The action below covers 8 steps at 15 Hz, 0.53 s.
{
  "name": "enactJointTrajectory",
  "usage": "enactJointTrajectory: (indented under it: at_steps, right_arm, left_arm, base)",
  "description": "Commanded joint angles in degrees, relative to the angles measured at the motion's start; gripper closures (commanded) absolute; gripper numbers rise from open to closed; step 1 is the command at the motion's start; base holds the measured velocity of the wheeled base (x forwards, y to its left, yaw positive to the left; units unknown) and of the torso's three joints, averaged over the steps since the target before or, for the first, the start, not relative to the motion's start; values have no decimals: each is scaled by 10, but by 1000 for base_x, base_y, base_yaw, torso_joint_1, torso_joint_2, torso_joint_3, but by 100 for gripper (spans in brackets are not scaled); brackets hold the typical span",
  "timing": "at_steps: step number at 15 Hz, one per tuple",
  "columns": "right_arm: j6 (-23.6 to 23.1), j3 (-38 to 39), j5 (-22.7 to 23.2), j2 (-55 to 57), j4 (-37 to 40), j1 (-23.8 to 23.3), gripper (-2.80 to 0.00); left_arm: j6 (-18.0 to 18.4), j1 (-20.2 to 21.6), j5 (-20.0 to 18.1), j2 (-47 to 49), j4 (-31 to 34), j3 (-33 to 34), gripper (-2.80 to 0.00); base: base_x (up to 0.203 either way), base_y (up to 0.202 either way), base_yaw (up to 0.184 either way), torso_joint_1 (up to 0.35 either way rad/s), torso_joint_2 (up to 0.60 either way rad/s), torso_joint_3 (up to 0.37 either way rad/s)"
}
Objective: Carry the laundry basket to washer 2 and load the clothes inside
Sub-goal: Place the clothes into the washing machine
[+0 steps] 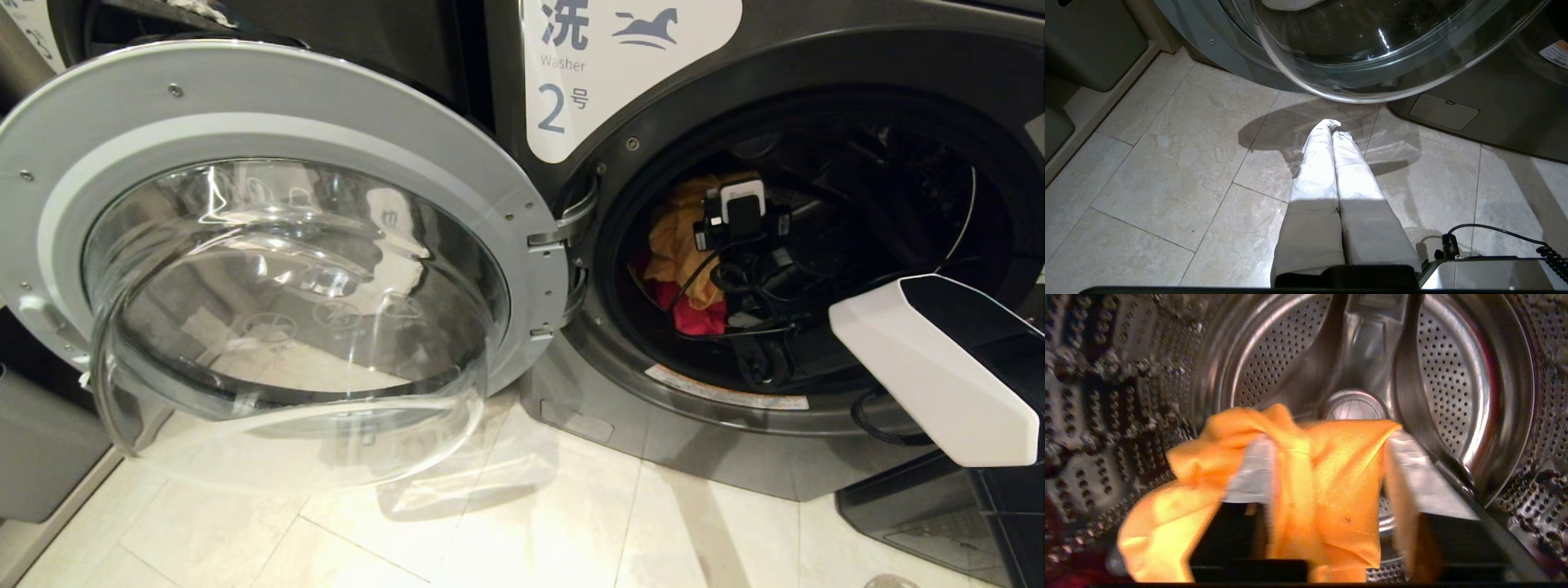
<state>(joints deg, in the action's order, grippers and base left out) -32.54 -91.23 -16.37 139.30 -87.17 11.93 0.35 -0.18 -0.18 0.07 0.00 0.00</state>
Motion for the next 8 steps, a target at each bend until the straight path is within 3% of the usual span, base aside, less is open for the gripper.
enactJointTrajectory:
  at_steps: [1, 5, 8]
  right_arm:
    - [-1, 1, -2, 6, -4, 0, -280]
    - [14, 5, -11, 6, 5, -2, -280]
    - [63, 9, -94, -3, 81, -11, -280]
  left_arm:
    - [0, 0, 0, 0, 0, 0, 0]
    - [0, 0, 0, 0, 0, 0, 0]
    - [0, 0, 0, 0, 0, 0, 0]
  base:
    - [0, 0, 0, 0, 0, 0]
    - [0, 0, 0, 0, 0, 0]
    - [0, 0, 0, 0, 0, 0]
